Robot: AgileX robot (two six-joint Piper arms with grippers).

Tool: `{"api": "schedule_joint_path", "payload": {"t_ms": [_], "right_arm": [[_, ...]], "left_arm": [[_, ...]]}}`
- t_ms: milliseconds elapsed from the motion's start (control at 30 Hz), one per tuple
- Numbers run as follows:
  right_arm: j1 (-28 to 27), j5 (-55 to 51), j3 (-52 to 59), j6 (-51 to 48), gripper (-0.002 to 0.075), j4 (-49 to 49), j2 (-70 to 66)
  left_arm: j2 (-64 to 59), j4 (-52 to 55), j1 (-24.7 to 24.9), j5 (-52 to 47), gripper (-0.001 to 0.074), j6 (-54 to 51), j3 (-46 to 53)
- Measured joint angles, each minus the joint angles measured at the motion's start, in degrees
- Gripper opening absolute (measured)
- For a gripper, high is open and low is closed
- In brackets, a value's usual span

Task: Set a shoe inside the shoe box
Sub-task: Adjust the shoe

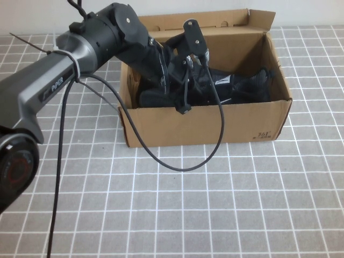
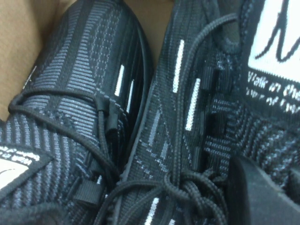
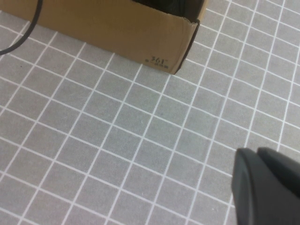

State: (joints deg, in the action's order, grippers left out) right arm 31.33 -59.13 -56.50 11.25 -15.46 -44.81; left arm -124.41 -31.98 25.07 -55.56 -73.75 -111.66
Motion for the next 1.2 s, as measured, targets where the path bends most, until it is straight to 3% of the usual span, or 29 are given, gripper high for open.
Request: {"api": "schedule_joint_path", "payload": {"t_ms": [767,867,1100,1200], "right_arm": [[0.00,0.00,0.00,0.00,-0.0016,0.00,0.00],[0.00,0.00,0.00,0.00,-0.0017,0.00,0.00],[0.00,0.00,0.00,0.00,-0.0016,0.12,0.00],[0.00,0.00,0.00,0.00,-0.0016,0.22,0.00]], "left_arm": [[-3.53,-1.92,0.00,0.12,0.0029,-1.42,0.00],[-3.53,-1.92,0.00,0.12,0.0104,-0.59,0.00],[-0.71,-1.33,0.00,1.37,0.0437,4.07,0.00],[2.33,-1.08,0.00,1.75,0.0497,5.89,0.00]]}}
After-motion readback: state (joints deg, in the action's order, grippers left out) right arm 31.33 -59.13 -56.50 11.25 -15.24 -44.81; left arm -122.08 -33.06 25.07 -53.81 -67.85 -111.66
